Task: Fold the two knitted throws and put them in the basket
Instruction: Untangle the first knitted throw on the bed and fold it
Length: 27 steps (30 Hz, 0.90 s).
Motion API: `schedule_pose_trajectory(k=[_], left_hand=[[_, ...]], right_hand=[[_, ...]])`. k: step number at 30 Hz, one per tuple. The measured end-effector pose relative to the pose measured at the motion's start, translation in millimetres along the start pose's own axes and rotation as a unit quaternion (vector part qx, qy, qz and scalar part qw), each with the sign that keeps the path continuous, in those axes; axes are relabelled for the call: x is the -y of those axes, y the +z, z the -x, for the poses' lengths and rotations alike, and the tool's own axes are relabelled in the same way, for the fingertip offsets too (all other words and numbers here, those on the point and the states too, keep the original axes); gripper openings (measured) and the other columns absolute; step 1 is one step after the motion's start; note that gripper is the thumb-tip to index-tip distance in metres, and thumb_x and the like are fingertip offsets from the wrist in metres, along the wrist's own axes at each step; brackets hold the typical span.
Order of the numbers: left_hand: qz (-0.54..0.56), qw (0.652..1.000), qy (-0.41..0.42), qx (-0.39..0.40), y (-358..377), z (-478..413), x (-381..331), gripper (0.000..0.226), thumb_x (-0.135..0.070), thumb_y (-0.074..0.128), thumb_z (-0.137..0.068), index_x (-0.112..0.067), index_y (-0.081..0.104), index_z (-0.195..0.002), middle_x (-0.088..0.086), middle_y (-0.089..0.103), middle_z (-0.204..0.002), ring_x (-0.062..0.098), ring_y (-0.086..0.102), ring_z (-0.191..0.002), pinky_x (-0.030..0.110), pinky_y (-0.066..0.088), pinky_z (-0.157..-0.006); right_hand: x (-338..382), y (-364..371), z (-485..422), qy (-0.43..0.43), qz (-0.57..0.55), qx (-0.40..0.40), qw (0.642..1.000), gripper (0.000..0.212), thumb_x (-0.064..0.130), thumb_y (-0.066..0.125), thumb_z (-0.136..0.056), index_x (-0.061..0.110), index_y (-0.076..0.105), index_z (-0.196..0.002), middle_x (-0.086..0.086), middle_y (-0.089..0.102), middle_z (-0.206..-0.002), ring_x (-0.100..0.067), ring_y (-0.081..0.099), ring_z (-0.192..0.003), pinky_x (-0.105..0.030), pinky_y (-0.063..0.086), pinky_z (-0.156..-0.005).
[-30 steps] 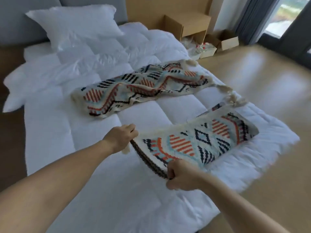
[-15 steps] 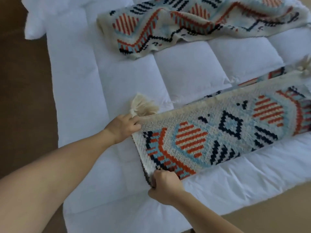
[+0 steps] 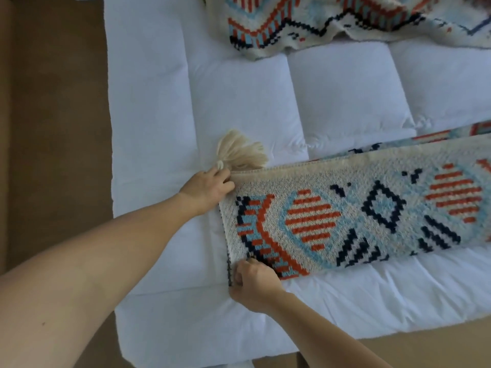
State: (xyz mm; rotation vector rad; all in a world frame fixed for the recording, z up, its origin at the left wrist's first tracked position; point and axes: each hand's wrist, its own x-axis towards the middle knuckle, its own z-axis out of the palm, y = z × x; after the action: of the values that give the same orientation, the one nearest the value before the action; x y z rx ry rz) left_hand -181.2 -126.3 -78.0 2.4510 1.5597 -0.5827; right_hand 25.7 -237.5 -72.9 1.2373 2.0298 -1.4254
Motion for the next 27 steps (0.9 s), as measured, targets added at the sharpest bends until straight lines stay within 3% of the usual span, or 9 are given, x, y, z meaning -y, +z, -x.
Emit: schedule_pose_trajectory(k=[2,5,7,9,12,14,16,20,27], left_hand=[[0.021,0.994,-0.038,0.098,-9,-4,-7,0.041,0.001,0.055,-0.085,-0.012,0.049,-0.124,0.013,0.038,-0.135,0.034,0.046,-0.116,0.036,0.041,-0.068],[0.035,0.979,-0.068,0.19,-30,-12,-13,0.038,-0.009,0.049,-0.091,-0.012,0.049,-0.128,0.014,0.033,-0.142,0.031,0.053,-0.11,0.038,0.048,-0.072],[0.035,0.965,-0.087,0.244,-49,-18,-20,0.035,-0.01,0.044,-0.092,-0.01,0.055,-0.125,0.016,0.036,-0.143,0.028,0.057,-0.103,0.036,0.047,-0.069],[0.035,0.96,-0.103,0.258,-65,-26,-31,0.032,-0.005,0.042,-0.09,-0.009,0.062,-0.114,0.011,0.054,-0.122,0.022,0.055,-0.089,0.034,0.047,-0.065],[0.007,0.966,-0.118,0.229,-84,-42,-55,0.028,0.0,0.046,-0.086,-0.011,0.067,-0.101,0.001,0.059,-0.088,0.016,0.049,-0.071,0.033,0.045,-0.058],[0.039,0.977,-0.135,0.159,-92,-57,-75,0.025,-0.002,0.047,-0.087,-0.009,0.065,-0.103,0.003,0.056,-0.089,0.017,0.047,-0.063,0.034,0.046,-0.057],[0.098,0.98,-0.145,0.094,-102,-75,-93,0.025,-0.009,0.044,-0.092,-0.009,0.054,-0.115,0.007,0.053,-0.105,0.02,0.049,-0.068,0.034,0.039,-0.052],[0.18,0.969,-0.162,0.054,-114,-112,-119,0.033,-0.024,0.042,-0.097,-0.014,0.044,-0.128,0.005,0.048,-0.122,0.023,0.057,-0.077,0.033,0.04,-0.051],[0.234,0.942,-0.232,0.056,-108,-140,-134,0.034,-0.033,0.045,-0.098,-0.02,0.053,-0.128,-0.005,0.051,-0.118,0.017,0.061,-0.076,0.035,0.053,-0.065]], right_hand=[[-3,-12,4,-0.009,-0.033,0.03,0.999,0.01,0.025,0.058,-0.086,0.016,0.055,-0.082,-0.004,0.061,-0.086,-0.019,0.054,-0.075,-0.031,0.045,-0.058],[-19,-43,13,-0.015,-0.033,-0.001,0.999,0.016,0.021,0.051,-0.09,0.015,0.057,-0.076,-0.003,0.062,-0.074,-0.015,0.052,-0.063,-0.039,0.048,-0.056],[-35,-72,18,-0.012,-0.003,-0.071,0.997,0.019,0.017,0.048,-0.093,0.01,0.056,-0.077,0.004,0.056,-0.07,-0.01,0.047,-0.059,-0.032,0.045,-0.054],[-52,-105,22,-0.019,0.024,-0.149,0.988,0.019,0.019,0.05,-0.097,0.017,0.055,-0.078,0.013,0.053,-0.074,-0.001,0.045,-0.064,-0.021,0.042,-0.057],[-83,-150,24,-0.028,0.055,-0.219,0.974,0.021,0.024,0.054,-0.097,0.017,0.067,-0.113,0.008,0.064,-0.108,-0.008,0.058,-0.098,-0.02,0.048,-0.084],[-105,-178,26,-0.037,0.083,-0.234,0.968,0.031,0.024,0.056,-0.097,0.015,0.063,-0.126,0.004,0.064,-0.122,-0.015,0.057,-0.114,-0.022,0.041,-0.096],[-126,-206,28,-0.053,0.11,-0.239,0.963,0.036,0.024,0.057,-0.097,0.015,0.06,-0.131,0.001,0.062,-0.128,-0.019,0.053,-0.122,-0.03,0.039,-0.105],[-175,-259,25,-0.07,0.152,-0.266,0.95,0.043,0.025,0.06,-0.095,0.014,0.056,-0.136,-0.003,0.059,-0.135,-0.025,0.047,-0.129,-0.042,0.037,-0.108],[-252,-332,20,-0.063,0.276,-0.228,0.932,0.049,0.04,0.057,-0.094,0.029,0.048,-0.141,0.005,0.055,-0.137,-0.021,0.045,-0.13,-0.043,0.027,-0.111]])
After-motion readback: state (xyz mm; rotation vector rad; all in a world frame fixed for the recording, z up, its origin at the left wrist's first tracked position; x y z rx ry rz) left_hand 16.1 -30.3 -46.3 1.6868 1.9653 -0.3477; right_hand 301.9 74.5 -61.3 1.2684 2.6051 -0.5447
